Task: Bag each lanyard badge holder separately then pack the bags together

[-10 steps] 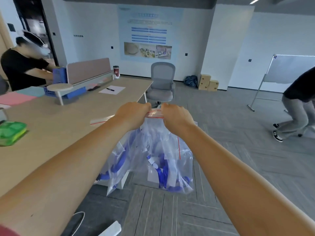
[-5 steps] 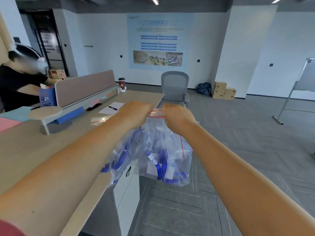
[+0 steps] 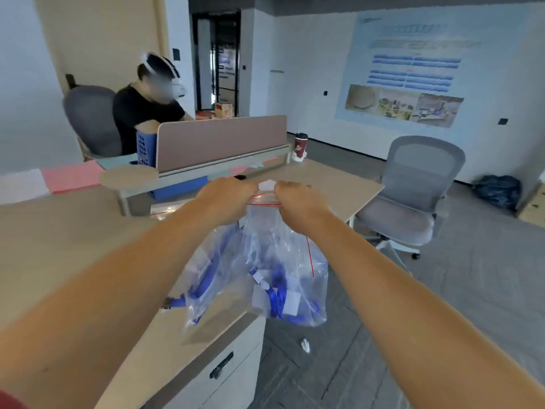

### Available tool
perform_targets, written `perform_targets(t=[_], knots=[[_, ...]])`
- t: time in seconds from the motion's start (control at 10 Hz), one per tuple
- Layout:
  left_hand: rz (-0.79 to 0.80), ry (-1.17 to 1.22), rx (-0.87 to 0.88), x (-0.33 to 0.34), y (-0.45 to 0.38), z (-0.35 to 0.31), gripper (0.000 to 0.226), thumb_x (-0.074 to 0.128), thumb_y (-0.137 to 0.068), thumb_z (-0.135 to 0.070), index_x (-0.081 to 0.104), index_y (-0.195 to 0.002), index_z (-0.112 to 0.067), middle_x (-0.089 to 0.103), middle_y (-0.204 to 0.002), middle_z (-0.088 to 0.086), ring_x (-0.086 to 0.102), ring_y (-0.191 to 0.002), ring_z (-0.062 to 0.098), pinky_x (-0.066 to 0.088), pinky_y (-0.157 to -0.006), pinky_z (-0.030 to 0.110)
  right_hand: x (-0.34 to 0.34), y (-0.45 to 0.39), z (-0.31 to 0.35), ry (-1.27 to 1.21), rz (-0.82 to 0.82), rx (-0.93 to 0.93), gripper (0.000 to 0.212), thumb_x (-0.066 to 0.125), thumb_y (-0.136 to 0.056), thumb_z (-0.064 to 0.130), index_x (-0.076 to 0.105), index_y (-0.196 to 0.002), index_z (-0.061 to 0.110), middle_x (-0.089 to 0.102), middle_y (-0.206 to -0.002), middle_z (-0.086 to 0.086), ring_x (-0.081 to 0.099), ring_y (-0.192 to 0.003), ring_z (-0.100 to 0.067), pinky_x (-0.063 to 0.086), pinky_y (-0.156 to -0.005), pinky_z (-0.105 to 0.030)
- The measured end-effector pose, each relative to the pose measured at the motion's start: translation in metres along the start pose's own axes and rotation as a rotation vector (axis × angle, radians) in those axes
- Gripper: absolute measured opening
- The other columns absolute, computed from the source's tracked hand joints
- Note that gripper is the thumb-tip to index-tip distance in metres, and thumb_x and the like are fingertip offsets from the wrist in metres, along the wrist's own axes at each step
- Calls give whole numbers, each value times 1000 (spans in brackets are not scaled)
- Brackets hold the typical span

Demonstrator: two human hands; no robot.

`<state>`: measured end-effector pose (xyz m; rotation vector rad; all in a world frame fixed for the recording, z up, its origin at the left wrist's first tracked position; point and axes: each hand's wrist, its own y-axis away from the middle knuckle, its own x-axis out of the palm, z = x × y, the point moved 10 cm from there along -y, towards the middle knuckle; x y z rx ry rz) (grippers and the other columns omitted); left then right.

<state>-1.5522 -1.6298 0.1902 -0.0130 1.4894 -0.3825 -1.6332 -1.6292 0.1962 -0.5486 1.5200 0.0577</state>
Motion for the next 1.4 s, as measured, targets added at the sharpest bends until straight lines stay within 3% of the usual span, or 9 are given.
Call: perform_targets(t=[0.1,0.4,0.6,0.7,0.8,0.9,1.0,1.3,1.4], knots=[[57,-27,-109,22,-38,19,43,46,-89,-4,38,-131,-12,59,-113,18,58,-101,36,45,-75,38,23,-47,-10,-36,18,-83,26,40,-87,-3,50,-111,2,60,-113,-18,57,-103,-38,35,-70,-31],[220,-108,-285,114,-135,104,31,45,-91,-10,43,-123,-8,59,-116,16,56,-107,33,45,-83,39,127,-189,-3,-135,98,-295,21,40,-87,-2,50,-104,4,62,-105,-17,58,-96,-37,35,-68,-32],[171,-97,-423,157,-209,196,26,44,-93,-14,45,-118,-9,61,-114,15,59,-103,33,49,-87,40,175,-307,27,-153,32,-413,25,40,-89,-2,46,-112,4,61,-109,-14,60,-96,-33,44,-73,-38],[62,-96,-564,155,-230,238,25,43,-93,-6,45,-117,-6,62,-112,18,59,-103,37,46,-82,39,176,-351,48,-144,-57,-486,26,37,-87,-5,46,-111,3,58,-113,-15,57,-100,-34,37,-70,-35],[-41,-204,-628,152,-237,259,23,53,-81,4,51,-102,-2,65,-91,21,64,-84,38,40,-61,34,185,-382,61,-147,-134,-547,28,36,-85,-8,46,-110,1,58,-109,-16,56,-97,-34,33,-63,-35],[-53,-289,-618,172,-235,265,32,72,-57,6,58,-85,-2,65,-69,17,65,-62,34,40,-47,28,207,-379,77,-190,-219,-686,23,62,-58,-16,56,-75,-2,60,-67,-17,60,-56,-33,29,-46,-27],[192,-137,-701,241,-218,262,30,48,-85,-3,47,-115,-7,62,-106,14,59,-102,34,43,-71,36,254,-363,83,-171,-165,-777,38,81,-30,-8,54,-54,4,54,-44,-9,50,-32,-25,21,-40,-17],[592,8,-787,348,-149,173,35,44,-92,-20,48,-126,-16,53,-127,6,48,-121,25,38,-97,33,363,-259,67,-99,186,-1058,45,81,-11,7,60,-50,14,52,-42,-2,53,-33,-16,24,-31,-13],[691,103,-854,364,-131,155,68,58,-81,-49,37,-136,-15,38,-143,5,31,-135,24,23,-111,37,370,-252,47,-60,275,-989,47,76,-60,12,60,-104,8,63,-98,-13,62,-90,-27,47,-71,-30]])
